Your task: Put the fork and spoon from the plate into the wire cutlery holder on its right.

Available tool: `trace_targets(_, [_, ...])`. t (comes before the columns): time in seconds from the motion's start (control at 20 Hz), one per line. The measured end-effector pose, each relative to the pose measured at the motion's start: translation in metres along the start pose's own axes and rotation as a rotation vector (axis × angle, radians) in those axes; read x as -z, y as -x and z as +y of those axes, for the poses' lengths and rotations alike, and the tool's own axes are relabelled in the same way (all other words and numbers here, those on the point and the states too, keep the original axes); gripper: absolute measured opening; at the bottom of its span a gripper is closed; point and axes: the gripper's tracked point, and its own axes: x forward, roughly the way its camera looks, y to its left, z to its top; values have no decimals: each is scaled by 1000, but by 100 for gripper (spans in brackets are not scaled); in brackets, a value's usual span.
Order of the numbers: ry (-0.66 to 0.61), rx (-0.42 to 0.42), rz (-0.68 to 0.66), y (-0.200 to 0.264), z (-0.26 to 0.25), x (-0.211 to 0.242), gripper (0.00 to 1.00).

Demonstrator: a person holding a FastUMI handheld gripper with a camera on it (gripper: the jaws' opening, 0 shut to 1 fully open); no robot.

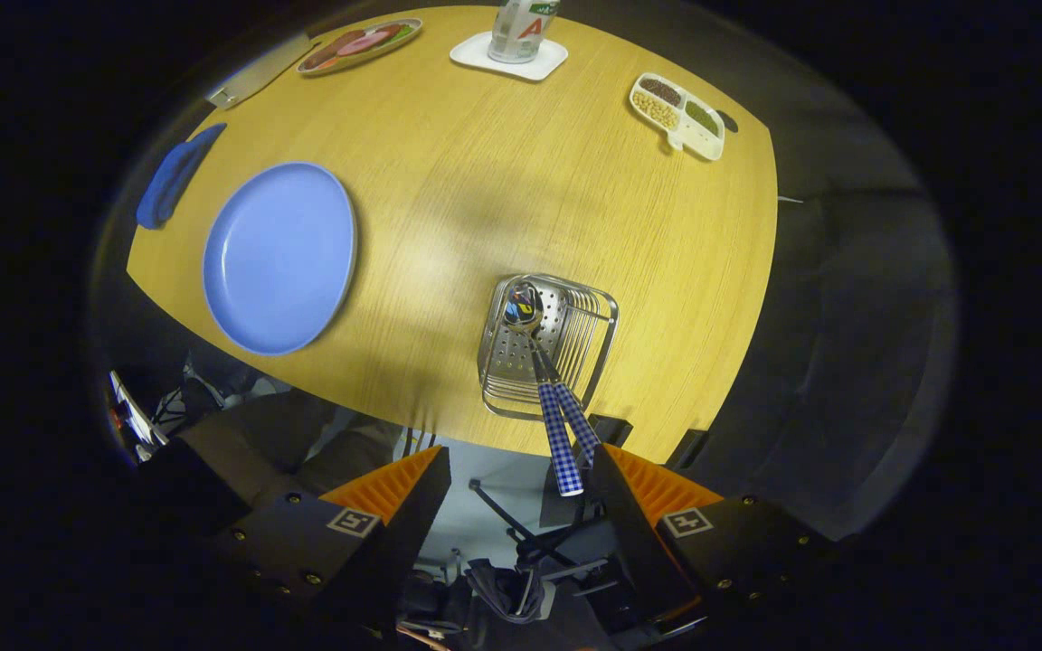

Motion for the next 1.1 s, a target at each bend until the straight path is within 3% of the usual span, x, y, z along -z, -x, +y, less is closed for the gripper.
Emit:
trace_targets(0.45, [-200, 73, -689, 111, 49, -71, 97])
trace_targets(0.65, [-316, 79, -1028, 168, 60, -89, 97])
trace_targets(0.75, [-355, 124, -1164, 193, 58, -89, 97])
trace_targets(1.1, [-401, 145, -1377, 228, 75, -88, 97])
